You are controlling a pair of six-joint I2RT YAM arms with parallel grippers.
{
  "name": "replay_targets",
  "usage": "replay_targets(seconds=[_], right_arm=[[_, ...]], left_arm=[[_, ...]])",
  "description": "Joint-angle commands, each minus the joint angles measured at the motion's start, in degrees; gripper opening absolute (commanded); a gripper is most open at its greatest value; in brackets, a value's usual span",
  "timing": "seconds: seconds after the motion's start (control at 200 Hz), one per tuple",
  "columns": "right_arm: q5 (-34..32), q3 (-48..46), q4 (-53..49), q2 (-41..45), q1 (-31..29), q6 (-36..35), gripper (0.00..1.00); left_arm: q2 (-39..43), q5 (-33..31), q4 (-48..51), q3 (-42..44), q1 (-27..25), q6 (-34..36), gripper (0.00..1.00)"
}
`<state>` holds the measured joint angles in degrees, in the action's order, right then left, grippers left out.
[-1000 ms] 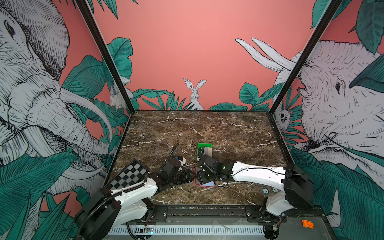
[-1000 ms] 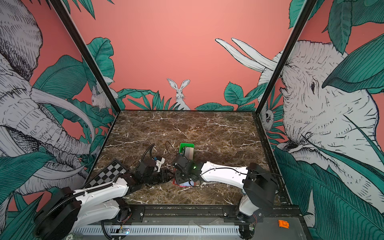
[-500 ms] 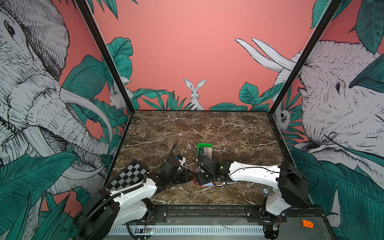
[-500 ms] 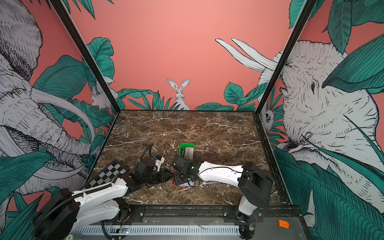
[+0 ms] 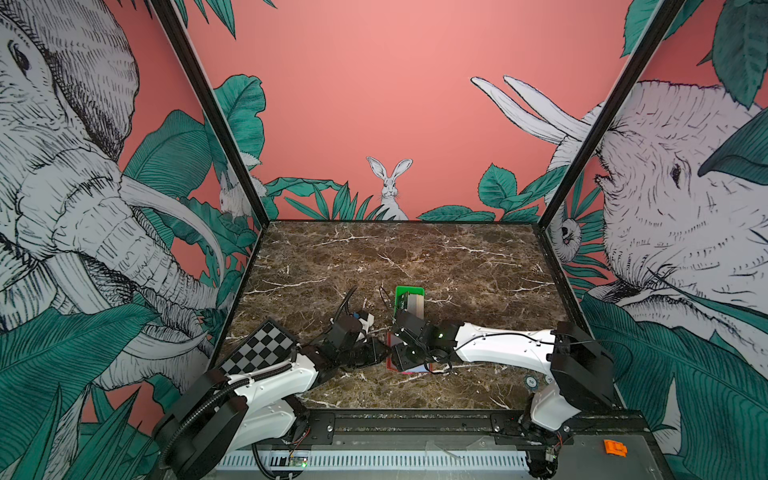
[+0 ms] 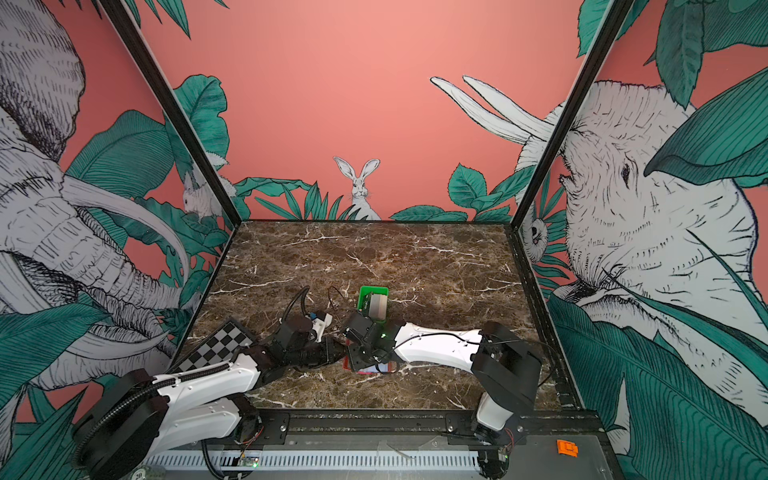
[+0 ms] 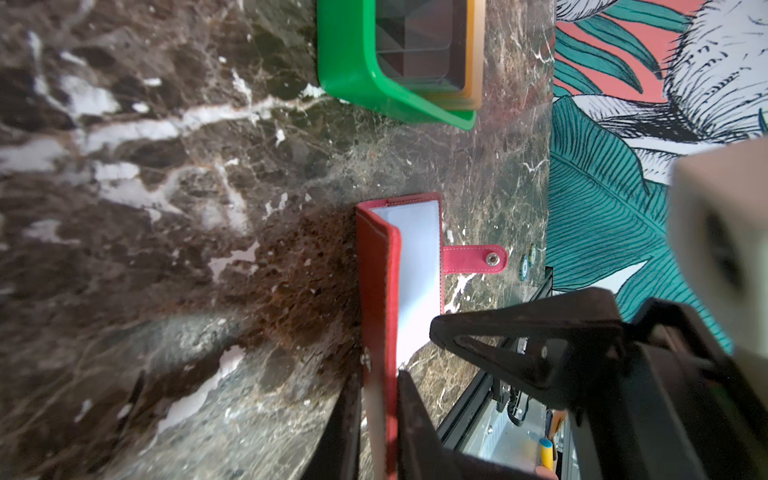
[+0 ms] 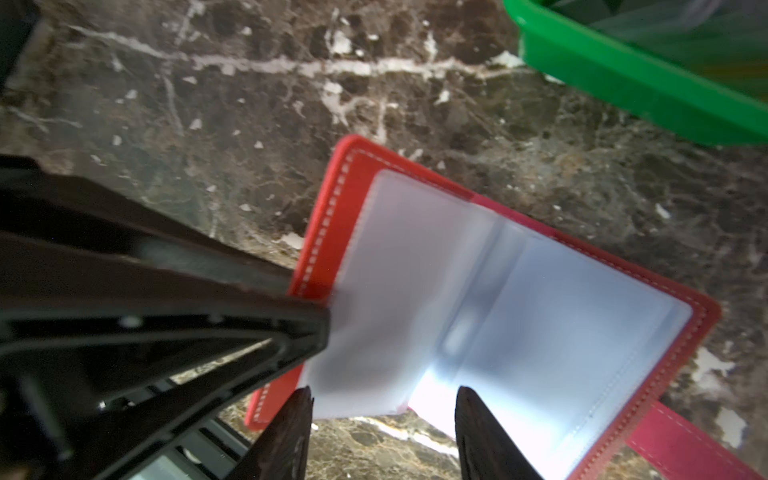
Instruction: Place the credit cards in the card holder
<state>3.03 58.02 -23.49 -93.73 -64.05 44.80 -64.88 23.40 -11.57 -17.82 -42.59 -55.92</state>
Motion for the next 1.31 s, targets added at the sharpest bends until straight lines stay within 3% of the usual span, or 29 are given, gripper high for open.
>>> replay_targets(seconds=[0.0,0.26,0.485,0.715,1.3], right_arm=[[-2.36,1.19,-2.68,-1.61,-0.22,0.96,0.55],[-4.80,0.62,-5.10,-1.68,-0.26,2.51,0.54],[1.06,-2.96,3.80,3.45,-0.15,1.69,0.55],[4.69,-3.23,7.64,3.22,-0.20,2.13,0.57],[0.80,-2.58,1.85,0.23,-0.26,4.03,0.59]], left_arm=[[0.42,0.33,-0.93,0.25,0.23,-0.28,0.17],[0.50,0.33,-0.73,0.47,0.31,-0.29,0.14],[0.54,0.18,-0.91,0.51,0.23,-0.39,0.09],[0.64,0.51,-1.34,0.42,0.27,-0.55,0.03],[-0.02,2.00,-7.50,1.56,0.22,-3.40,0.00]])
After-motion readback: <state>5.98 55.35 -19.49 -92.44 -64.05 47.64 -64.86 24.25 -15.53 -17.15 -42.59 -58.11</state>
